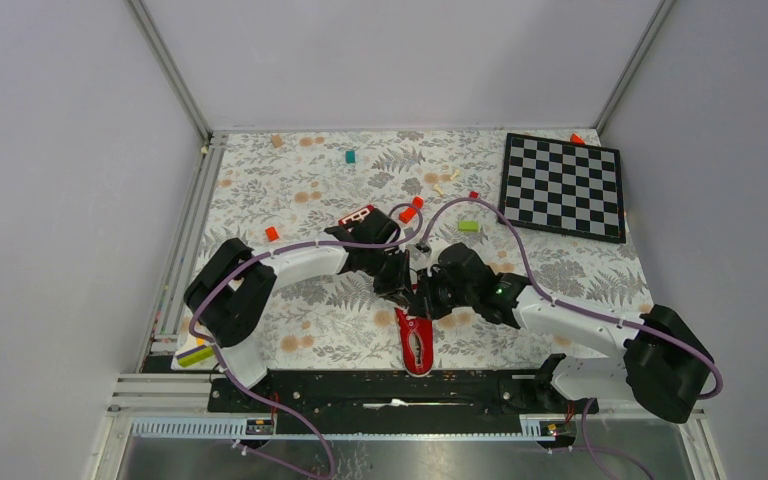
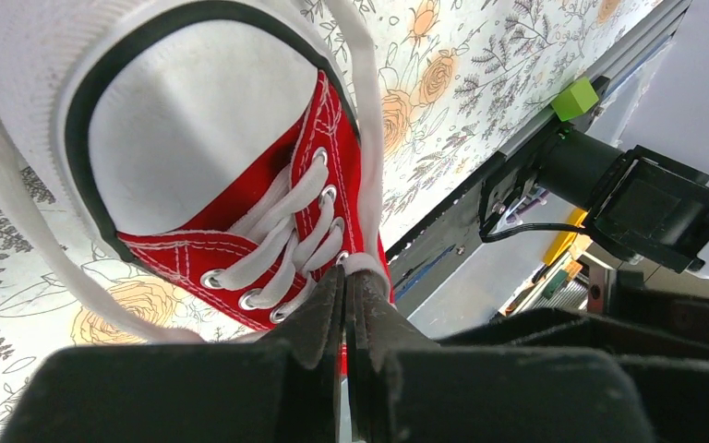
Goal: Tie the shoes
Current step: Cross the shoelace with the shoelace.
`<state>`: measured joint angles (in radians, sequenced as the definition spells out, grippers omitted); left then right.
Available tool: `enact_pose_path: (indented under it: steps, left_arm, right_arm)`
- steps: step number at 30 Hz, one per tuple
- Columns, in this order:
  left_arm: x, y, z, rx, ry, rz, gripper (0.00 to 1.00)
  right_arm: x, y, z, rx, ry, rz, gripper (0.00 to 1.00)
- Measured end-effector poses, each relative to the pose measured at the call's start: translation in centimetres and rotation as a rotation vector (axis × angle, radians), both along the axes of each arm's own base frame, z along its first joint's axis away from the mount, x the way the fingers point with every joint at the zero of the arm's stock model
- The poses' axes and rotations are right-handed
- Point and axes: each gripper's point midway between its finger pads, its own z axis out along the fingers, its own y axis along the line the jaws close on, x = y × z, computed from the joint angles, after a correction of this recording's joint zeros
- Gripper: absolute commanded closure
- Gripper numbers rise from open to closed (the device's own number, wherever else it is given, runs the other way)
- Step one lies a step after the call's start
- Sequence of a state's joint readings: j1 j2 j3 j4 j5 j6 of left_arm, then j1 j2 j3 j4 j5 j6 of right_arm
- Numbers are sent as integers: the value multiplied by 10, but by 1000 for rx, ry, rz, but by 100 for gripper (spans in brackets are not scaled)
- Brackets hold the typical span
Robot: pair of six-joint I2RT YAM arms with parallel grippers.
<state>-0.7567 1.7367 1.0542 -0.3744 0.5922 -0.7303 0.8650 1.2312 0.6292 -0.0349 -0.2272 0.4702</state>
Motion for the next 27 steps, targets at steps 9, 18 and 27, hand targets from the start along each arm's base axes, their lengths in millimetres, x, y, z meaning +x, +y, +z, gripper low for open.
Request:
enact_pose_path:
  steps: [9,18,27]
  left_arm:
    - [0,0,0,1,-3,1,100]
    - [0,0,-1,0,-3,1,100]
    - [3,-3,-9,2,-2,1,100]
  right_arm:
    - [-9,10,13,59,112,-38,100]
    - [-8,13,12,88,154,-85,82]
    - [-7,12,13,81,143,-84,68]
